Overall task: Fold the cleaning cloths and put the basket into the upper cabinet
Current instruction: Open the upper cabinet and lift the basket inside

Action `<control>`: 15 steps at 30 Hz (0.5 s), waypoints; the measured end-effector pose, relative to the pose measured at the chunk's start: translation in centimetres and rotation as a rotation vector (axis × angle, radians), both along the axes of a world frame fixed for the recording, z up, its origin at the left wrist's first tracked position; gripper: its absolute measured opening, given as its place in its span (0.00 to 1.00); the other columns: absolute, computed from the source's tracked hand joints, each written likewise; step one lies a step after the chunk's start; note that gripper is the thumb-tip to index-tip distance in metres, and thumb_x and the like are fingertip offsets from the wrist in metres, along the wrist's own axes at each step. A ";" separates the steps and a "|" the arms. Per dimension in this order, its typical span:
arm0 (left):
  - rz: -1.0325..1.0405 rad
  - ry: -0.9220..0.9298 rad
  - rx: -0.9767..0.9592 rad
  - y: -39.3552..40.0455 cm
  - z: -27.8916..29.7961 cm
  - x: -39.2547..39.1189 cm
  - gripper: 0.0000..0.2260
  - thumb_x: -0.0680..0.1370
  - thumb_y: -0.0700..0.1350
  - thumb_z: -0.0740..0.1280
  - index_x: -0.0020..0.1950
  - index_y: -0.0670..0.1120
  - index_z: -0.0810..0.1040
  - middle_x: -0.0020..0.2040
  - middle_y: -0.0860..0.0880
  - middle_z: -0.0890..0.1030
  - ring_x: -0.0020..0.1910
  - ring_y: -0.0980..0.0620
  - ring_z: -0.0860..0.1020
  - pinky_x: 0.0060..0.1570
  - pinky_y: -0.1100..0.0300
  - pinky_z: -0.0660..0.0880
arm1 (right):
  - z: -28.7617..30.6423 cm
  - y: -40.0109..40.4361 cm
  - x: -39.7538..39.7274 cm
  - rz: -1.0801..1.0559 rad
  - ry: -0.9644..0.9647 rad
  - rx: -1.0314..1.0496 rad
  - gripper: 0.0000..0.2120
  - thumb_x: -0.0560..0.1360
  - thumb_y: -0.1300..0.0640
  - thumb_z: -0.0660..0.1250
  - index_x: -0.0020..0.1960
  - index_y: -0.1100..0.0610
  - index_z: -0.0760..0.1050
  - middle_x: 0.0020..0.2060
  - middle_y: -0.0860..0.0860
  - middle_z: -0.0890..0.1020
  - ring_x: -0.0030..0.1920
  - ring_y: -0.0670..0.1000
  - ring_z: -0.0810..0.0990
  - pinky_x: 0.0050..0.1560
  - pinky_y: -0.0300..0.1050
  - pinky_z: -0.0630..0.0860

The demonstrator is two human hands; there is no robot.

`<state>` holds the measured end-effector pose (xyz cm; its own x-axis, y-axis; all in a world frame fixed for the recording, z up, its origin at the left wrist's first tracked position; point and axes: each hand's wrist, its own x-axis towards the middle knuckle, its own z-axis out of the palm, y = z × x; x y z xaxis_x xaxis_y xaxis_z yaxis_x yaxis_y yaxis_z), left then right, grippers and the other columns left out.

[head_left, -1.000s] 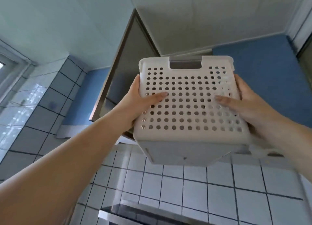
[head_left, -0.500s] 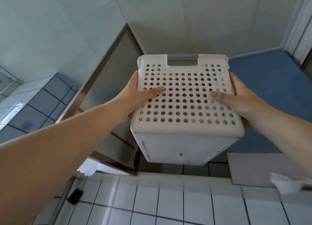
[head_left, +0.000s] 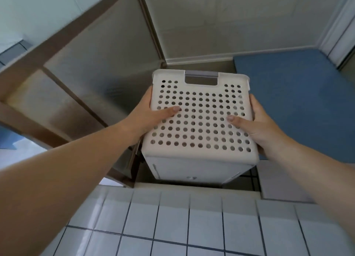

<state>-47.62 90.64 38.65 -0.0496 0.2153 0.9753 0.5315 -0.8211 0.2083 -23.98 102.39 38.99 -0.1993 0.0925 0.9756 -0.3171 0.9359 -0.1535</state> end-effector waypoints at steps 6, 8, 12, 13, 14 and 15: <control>-0.041 -0.008 -0.012 3.8 0.1 -2.2 0.34 0.68 0.49 0.75 0.69 0.58 0.63 0.57 0.54 0.80 0.50 0.55 0.82 0.47 0.52 0.80 | -0.2 3.0 -1.7 -0.033 -0.004 -0.046 0.37 0.65 0.54 0.74 0.70 0.45 0.62 0.58 0.46 0.80 0.55 0.49 0.82 0.55 0.53 0.79; -0.012 -0.030 -0.015 4.6 0.3 -2.8 0.36 0.67 0.50 0.76 0.70 0.58 0.62 0.58 0.54 0.79 0.51 0.54 0.82 0.51 0.49 0.79 | 0.2 3.6 -2.1 -0.066 -0.021 -0.047 0.36 0.66 0.55 0.74 0.70 0.45 0.62 0.59 0.46 0.79 0.56 0.49 0.81 0.56 0.54 0.78; 0.137 -0.023 0.020 5.7 0.6 -2.8 0.31 0.72 0.52 0.71 0.71 0.56 0.61 0.58 0.57 0.76 0.53 0.56 0.78 0.55 0.51 0.77 | 1.1 4.7 -3.1 -0.137 -0.012 -0.102 0.39 0.69 0.51 0.74 0.73 0.41 0.57 0.61 0.45 0.77 0.57 0.50 0.80 0.58 0.57 0.76; 0.196 -0.009 0.045 5.9 0.6 -2.6 0.30 0.74 0.52 0.70 0.72 0.54 0.59 0.57 0.60 0.74 0.53 0.60 0.76 0.54 0.57 0.76 | 1.2 4.8 -3.4 -0.147 0.000 -0.105 0.38 0.70 0.51 0.73 0.73 0.41 0.57 0.61 0.45 0.77 0.56 0.49 0.80 0.58 0.57 0.76; 0.285 -0.003 0.074 6.2 0.5 -2.4 0.29 0.75 0.52 0.68 0.73 0.53 0.58 0.57 0.61 0.72 0.53 0.62 0.74 0.53 0.62 0.74 | 1.3 4.9 -3.7 -0.155 0.007 -0.110 0.36 0.71 0.51 0.72 0.72 0.41 0.57 0.60 0.44 0.78 0.55 0.49 0.80 0.57 0.57 0.77; 0.398 -0.006 0.118 6.6 0.3 -2.2 0.30 0.76 0.52 0.66 0.75 0.51 0.56 0.60 0.60 0.71 0.57 0.60 0.72 0.56 0.62 0.72 | 1.4 5.0 -4.0 -0.157 0.011 -0.114 0.34 0.72 0.51 0.71 0.72 0.41 0.58 0.59 0.44 0.78 0.55 0.48 0.81 0.57 0.56 0.77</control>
<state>-49.85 97.25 38.97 -0.1121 0.0647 0.9916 0.8113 -0.5703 0.1289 -27.97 107.37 40.41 -0.1635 0.2313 0.9590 -0.1705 0.9509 -0.2584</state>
